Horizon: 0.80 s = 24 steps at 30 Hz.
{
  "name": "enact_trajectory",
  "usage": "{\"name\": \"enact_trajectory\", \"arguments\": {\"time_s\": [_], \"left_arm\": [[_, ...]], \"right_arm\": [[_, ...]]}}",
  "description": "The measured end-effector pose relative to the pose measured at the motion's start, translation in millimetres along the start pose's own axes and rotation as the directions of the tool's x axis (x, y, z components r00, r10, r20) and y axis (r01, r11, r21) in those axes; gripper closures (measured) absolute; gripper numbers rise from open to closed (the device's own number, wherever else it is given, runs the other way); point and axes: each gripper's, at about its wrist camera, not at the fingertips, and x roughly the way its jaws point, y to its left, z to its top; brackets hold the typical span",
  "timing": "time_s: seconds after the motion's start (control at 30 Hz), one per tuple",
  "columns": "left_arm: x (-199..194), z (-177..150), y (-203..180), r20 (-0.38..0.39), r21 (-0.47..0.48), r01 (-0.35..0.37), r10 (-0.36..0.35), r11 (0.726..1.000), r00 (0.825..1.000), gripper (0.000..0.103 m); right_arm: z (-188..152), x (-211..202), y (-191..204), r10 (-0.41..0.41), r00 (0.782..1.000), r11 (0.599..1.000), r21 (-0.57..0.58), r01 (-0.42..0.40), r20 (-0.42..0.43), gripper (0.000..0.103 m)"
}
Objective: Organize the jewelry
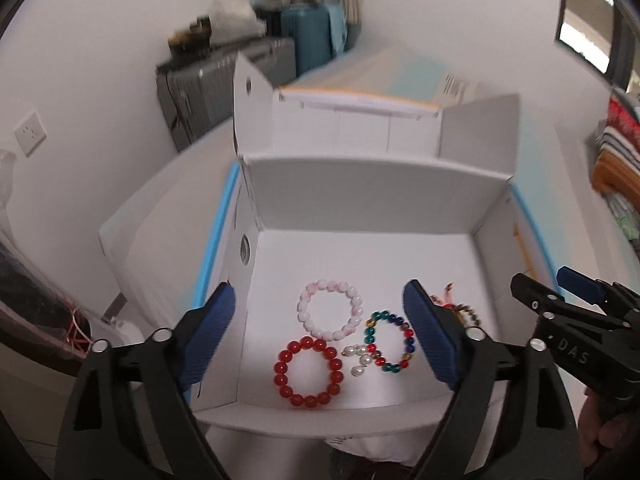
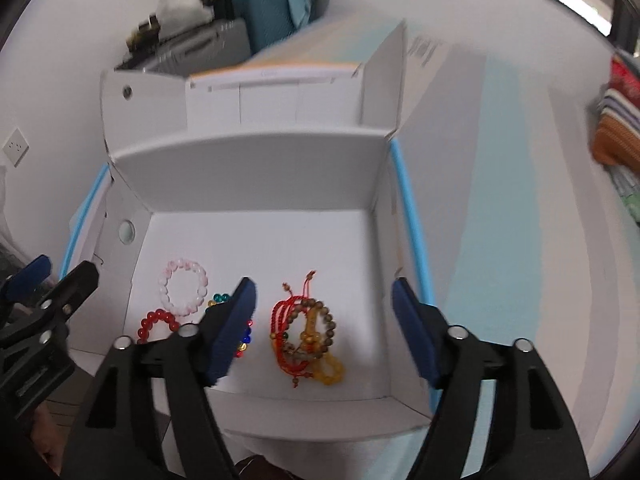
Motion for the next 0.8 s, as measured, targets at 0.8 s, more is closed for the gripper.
{"name": "enact_trajectory", "arguments": {"time_s": [0.8], "left_arm": [[-71, -87, -4, 0.214, 0.024, -0.023, 0.017, 0.999, 0.977, 0.006]], "right_arm": [[-103, -90, -7, -0.111, 0.942, 0.993, 0.069, 0.093, 0.318, 0.007]]}}
